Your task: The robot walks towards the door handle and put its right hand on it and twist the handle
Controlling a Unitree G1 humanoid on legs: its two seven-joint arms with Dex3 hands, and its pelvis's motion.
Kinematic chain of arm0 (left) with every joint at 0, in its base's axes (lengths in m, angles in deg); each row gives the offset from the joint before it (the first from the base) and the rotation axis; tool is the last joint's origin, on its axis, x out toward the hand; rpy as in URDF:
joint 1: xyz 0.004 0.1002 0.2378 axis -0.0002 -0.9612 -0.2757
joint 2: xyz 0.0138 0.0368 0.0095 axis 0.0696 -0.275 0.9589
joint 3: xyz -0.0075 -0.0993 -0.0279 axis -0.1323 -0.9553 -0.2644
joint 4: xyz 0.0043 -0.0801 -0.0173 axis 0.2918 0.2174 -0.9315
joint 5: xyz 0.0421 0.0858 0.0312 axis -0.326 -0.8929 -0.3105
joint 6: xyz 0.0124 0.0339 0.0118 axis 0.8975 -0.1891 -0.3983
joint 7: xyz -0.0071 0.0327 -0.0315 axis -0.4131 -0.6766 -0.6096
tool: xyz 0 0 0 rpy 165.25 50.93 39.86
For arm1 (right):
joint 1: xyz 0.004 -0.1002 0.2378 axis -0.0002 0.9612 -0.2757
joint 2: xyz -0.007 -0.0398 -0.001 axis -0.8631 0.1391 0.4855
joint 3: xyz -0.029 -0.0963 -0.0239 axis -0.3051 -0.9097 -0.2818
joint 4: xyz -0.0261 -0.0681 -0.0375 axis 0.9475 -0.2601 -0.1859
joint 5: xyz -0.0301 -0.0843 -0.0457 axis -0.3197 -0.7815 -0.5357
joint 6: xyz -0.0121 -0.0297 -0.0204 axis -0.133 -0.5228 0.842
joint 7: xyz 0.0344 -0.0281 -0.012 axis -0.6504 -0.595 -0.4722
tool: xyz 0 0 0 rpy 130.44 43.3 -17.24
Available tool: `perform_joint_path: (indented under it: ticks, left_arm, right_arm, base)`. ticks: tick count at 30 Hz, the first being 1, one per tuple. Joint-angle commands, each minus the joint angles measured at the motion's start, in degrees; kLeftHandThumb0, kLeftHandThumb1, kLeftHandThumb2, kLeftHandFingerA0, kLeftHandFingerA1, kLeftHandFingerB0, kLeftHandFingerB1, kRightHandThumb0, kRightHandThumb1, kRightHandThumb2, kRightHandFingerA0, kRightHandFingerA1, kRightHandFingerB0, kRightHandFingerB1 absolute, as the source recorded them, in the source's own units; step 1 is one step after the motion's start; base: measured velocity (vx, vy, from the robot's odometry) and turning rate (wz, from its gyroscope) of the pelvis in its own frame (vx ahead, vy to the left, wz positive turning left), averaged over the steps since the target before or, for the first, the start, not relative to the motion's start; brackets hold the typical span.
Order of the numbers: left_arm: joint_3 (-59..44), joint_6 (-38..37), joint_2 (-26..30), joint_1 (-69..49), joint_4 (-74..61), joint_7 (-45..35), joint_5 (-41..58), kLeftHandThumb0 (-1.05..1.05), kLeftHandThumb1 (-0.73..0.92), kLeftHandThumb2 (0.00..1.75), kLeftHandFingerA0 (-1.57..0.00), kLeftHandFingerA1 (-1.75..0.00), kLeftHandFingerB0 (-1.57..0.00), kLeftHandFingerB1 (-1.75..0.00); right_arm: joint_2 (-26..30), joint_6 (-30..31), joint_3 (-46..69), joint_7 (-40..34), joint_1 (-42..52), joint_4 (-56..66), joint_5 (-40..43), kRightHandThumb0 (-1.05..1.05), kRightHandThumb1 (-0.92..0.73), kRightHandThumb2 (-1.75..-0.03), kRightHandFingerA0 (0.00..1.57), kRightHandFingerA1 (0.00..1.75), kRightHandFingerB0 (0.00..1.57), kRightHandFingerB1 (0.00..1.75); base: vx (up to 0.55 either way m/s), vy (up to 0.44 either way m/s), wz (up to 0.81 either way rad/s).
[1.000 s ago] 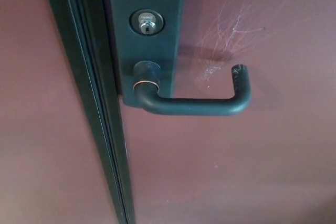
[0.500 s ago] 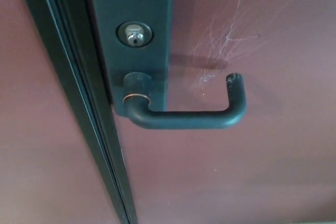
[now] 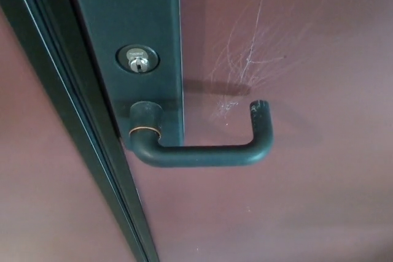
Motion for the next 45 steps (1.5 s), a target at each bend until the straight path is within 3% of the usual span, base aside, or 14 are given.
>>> perform_joint_path:
  ticks: [1, 5, 7, 11, 16, 22, 23, 24, 25, 28, 29, 35, 36, 45]
  left_arm:
    - [-5.43, -1.32, -0.21, -1.37, -0.21, -2.72, 4.86, -0.46, 0.38, 0.68, -0.53, -0.53, -0.39, -0.46]
    - [-5.96, -1.35, -0.26, -1.31, -0.21, -2.89, 4.52, -0.46, 0.38, 0.68, -0.53, -0.53, -0.39, -0.46]
    - [-7.51, -1.85, -0.76, -0.56, -0.35, -2.4, 5.53, -0.46, 0.38, 0.68, -0.52, -0.53, -0.38, -0.45]
    - [-8.77, -2.43, -1.06, -1.91, -0.45, -1.78, 5.48, -0.46, 0.39, 0.68, -0.52, -0.53, -0.38, -0.45]
    - [-9.48, -1.89, -1.34, -0.34, -0.52, -1.42, 5.07, -0.45, 0.38, 0.69, -0.53, -0.54, -0.38, -0.46]
    - [-9.49, -1.43, -1.55, -1.13, -0.2, -0.88, 4.53, -0.46, 0.38, 0.68, -0.52, -0.53, -0.39, -0.45]
    - [-9.16, -1.41, -1.59, -1.53, -0.19, -1.0, 4.17, -0.46, 0.38, 0.68, -0.52, -0.53, -0.38, -0.45]
    - [-9.02, -1.34, -1.55, -1.56, -0.19, -1.05, 4.01, -0.46, 0.38, 0.68, -0.52, -0.53, -0.38, -0.45]
    - [-8.74, -1.12, -1.33, -1.76, -0.17, -1.19, 3.68, -0.46, 0.38, 0.68, -0.53, -0.53, -0.38, -0.45]
    - [-8.72, -1.03, -1.42, -1.79, -0.18, -1.21, 3.52, -0.46, 0.38, 0.68, -0.53, -0.53, -0.38, -0.45]
    - [-8.79, -1.02, -1.25, -1.74, -0.16, -1.36, 3.51, -0.46, 0.37, 0.68, -0.54, -0.54, -0.38, -0.46]
    - [-9.4, -1.05, -0.92, -1.68, -0.15, -1.82, 3.83, -0.47, 0.38, 0.68, -0.56, -0.54, -0.38, -0.45]
    - [-9.36, -0.97, -0.81, -1.42, -0.15, -1.69, 3.68, -0.47, 0.38, 0.68, -0.56, -0.54, -0.38, -0.45]
    - [-9.01, -0.73, -0.52, -0.09, -0.3, -1.63, 3.13, -0.47, 0.37, 0.68, -0.56, -0.54, -0.38, -0.45]
  right_arm:
    - [-34.71, -13.74, 18.74, 2.21, 38.05, 6.11, 6.71, -0.25, -0.46, -0.56, 0.18, 0.3, 0.16, 0.29]
    - [-37.04, -15.33, 16.59, -0.65, 41.52, 5.54, 8.09, -0.25, -0.46, -0.56, 0.18, 0.3, 0.16, 0.29]
    - [-42.78, -19.47, 0.15, -12.56, 46.95, -9.58, -0.03, -0.29, -0.45, -0.58, 0.17, 0.33, 0.15, 0.31]
    - [-45.33, -23.49, -9.95, -26.45, 48.57, -24.53, -6.52, -0.29, -0.46, -0.58, 0.16, 0.34, 0.15, 0.3]
    - [-42.58, -30.44, -21.38, -45.47, 45.64, -47.18, -14.17, -0.26, -0.5, -0.55, 0.21, 0.34, 0.13, 0.27]
    - [-39.14, -32.42, -30.68, -55.37, 42.64, -65.99, -18.49, -0.28, -0.51, -0.55, 0.34, 0.37, 0.14, 0.27]
    - [-38.48, -32.7, -34.21, -58.28, 41.67, -70.09, -20.65, -0.24, -0.36, -0.84, 0.3, 0.57, 0.02, 0.45]
    - [-38.22, -32.76, -35.68, -59.41, 41.01, -71.89, -21.35, -0.24, -0.36, -0.84, 0.3, 0.57, 0.02, 0.45]
    - [-38.29, -32.92, -37.74, -60.77, 39.79, -75.1, -22.13, -0.4, -0.5, -0.59, 0.43, 0.41, 0.13, 0.29]
    - [-37.55, -33.42, -39.54, -62.15, 38.82, -77.71, -21.53, -0.4, -0.5, -0.59, 0.43, 0.41, 0.13, 0.29]
    - [-37.94, -33.54, -40.31, -63.62, 37.15, -81.24, -21.2, -0.28, -0.36, -0.84, 0.3, 0.57, 0.01, 0.43]
    - [-38.67, -33.46, -42.74, -67.24, 32.91, -89.16, -18.91, -0.26, -0.35, -0.85, 0.3, 0.57, 0.06, 0.46]
    - [-39.39, -33.59, -42.96, -68.26, 34.85, -87.51, -18.37, -0.31, -0.51, -0.56, 0.6, 0.4, 0.23, 0.29]
    - [-38.06, -34.6, -47.49, -69.85, 35.25, -90.36, -16.95, -0.35, -0.52, -0.56, 0.56, 0.39, 0.23, 0.29]
  base:
    - [0.0, 0.0, 0.0]
    - [0.0, 0.0, 0.0]
    - [0.0, 0.0, 0.0]
    - [0.0, 0.0, 0.0]
    - [0.0, 0.0, 0.0]
    - [0.0, 0.0, 0.0]
    - [0.0, 0.0, 0.0]
    - [0.0, 0.0, 0.0]
    - [0.0, 0.0, 0.0]
    - [0.0, 0.0, 0.0]
    - [0.0, 0.0, 0.0]
    - [0.0, 0.0, 0.0]
    - [0.0, 0.0, 0.0]
    - [0.0, 0.0, 0.0]
